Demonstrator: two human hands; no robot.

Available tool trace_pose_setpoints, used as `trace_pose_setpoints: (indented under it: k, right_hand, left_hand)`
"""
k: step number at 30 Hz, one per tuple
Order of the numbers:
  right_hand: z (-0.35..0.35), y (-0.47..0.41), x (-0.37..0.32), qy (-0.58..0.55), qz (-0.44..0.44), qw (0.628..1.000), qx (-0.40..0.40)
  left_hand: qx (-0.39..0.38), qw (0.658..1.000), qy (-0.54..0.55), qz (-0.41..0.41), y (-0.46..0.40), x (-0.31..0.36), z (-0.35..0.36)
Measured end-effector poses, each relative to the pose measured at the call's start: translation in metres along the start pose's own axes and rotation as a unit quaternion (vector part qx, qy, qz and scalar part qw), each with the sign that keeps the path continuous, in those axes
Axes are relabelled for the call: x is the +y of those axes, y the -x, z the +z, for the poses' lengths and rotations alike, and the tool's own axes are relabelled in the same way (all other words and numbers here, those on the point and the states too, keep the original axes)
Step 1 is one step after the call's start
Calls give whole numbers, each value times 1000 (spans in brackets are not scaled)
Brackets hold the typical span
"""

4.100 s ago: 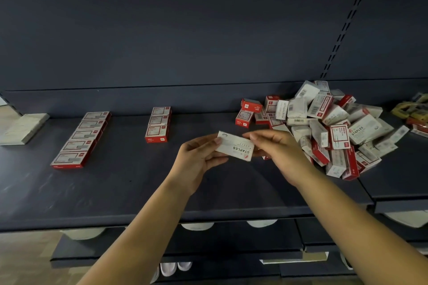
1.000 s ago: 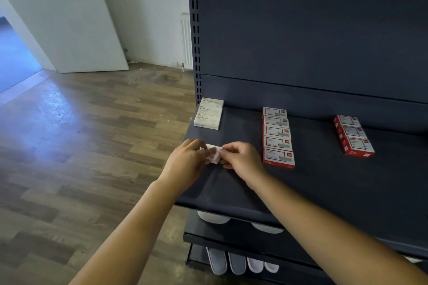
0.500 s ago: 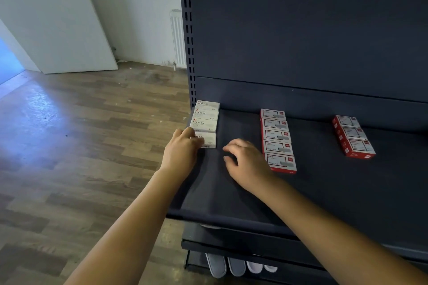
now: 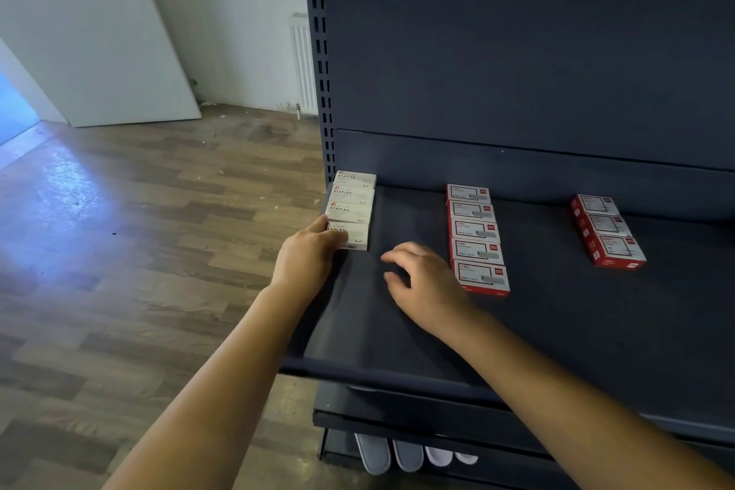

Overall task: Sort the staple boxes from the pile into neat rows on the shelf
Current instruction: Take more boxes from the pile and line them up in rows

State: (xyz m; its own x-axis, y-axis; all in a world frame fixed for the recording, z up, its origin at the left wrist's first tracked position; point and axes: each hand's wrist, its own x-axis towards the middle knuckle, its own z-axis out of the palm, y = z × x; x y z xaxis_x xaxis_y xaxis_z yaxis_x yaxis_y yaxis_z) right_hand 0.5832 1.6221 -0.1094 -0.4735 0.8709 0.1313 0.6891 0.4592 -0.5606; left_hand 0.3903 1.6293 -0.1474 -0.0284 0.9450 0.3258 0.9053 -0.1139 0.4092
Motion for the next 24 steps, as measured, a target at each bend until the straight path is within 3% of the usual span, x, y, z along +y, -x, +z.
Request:
trace_pose_setpoints:
  k: [8, 15, 20, 24]
  right_hand:
    - [-5, 6, 5, -12, 8, 1000, -12]
    - [-17, 13, 8, -2, -7, 1000, 8]
    - [-34, 27, 19, 27, -32, 999, 33]
    - [-51, 45, 41, 40, -22, 998, 52]
  left_hand:
    - [-2, 999, -26, 24, 0, 9, -8]
    - [-27, 996, -84, -28, 1, 34, -9]
    - [4, 995, -60, 78, 27, 81, 1]
    - [9, 992, -61, 107, 38, 116, 12]
